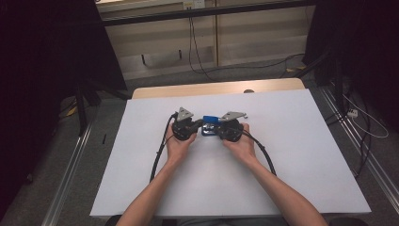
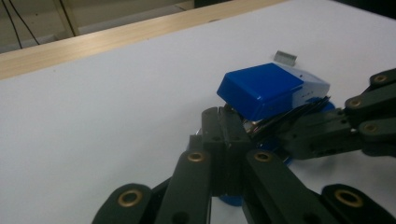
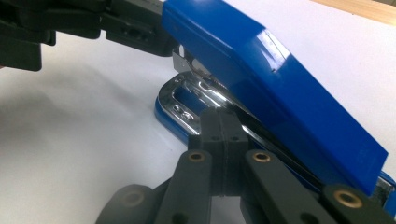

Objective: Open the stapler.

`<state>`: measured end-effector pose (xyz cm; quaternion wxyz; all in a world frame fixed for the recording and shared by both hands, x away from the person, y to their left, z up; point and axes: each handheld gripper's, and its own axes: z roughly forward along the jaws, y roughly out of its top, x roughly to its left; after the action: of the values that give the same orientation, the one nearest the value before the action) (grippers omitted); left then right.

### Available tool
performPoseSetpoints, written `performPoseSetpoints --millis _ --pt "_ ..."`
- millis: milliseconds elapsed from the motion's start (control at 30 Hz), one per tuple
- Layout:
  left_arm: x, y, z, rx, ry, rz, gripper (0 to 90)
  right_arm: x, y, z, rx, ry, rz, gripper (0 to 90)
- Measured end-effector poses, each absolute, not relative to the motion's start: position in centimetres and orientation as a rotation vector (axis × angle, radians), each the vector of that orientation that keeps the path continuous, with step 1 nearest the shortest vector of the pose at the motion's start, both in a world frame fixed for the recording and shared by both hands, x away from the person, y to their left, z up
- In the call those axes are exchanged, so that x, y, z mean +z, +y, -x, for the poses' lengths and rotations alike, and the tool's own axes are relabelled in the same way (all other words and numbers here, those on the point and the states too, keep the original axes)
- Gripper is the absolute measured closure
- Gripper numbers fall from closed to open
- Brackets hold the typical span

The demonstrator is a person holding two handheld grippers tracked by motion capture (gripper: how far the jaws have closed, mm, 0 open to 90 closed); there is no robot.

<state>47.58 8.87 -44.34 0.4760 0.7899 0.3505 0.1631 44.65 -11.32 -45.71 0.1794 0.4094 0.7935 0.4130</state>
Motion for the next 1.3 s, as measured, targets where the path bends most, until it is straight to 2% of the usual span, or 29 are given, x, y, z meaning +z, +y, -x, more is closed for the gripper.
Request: performPoseSetpoints --millis 1300 --pt "-43.0 8.5 -47.7 0.394 0.811 -1.888 90.0 -44.8 -10.4 -44.2 1.25 2.159 -1.052 90.0"
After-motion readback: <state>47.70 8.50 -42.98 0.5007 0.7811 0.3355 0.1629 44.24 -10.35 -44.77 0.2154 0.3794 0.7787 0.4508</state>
